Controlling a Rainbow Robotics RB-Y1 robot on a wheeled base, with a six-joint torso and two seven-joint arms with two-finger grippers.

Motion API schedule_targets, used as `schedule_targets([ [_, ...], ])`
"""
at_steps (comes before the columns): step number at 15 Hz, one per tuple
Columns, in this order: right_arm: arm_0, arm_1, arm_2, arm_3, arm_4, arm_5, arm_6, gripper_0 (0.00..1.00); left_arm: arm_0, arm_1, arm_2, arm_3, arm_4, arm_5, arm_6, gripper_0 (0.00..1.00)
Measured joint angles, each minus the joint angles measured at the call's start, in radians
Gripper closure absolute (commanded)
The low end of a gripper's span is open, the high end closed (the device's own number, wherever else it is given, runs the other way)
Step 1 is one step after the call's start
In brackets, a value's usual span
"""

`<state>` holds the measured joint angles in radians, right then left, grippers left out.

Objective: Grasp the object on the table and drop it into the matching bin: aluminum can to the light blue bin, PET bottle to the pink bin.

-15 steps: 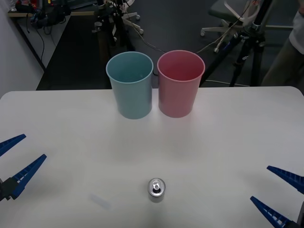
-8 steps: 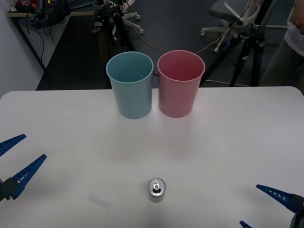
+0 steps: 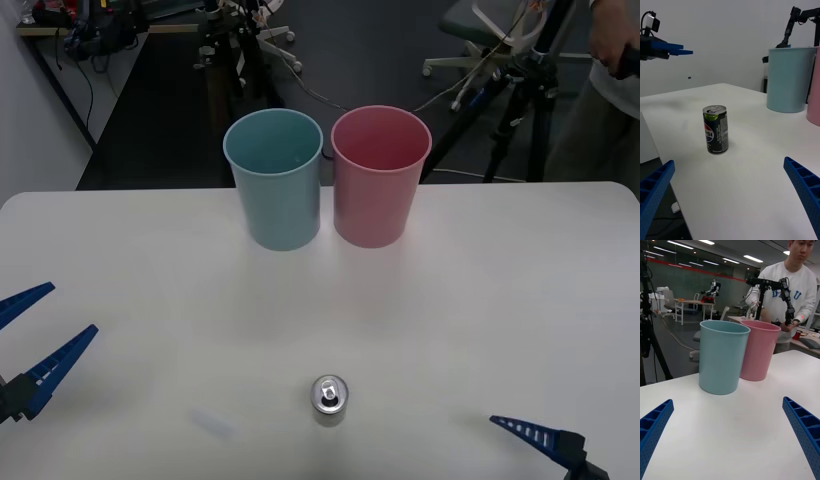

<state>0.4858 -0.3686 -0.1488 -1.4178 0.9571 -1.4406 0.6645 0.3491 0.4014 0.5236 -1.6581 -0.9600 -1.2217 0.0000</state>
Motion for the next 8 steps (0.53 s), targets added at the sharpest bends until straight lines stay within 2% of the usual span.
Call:
schedule_targets([
  [5,-0.031,0.004,0.156,0.0,-0.012,0.127,0.031,0.0,0.0,0.0,0.0,0.0,0.0,0.0,0.0,0.0],
  [8,-0.056,0.028,0.207,-0.001,-0.01,0.206,0.054,0.0,0.0,0.0,0.0,0.0,0.0,0.0,0.0,0.0],
])
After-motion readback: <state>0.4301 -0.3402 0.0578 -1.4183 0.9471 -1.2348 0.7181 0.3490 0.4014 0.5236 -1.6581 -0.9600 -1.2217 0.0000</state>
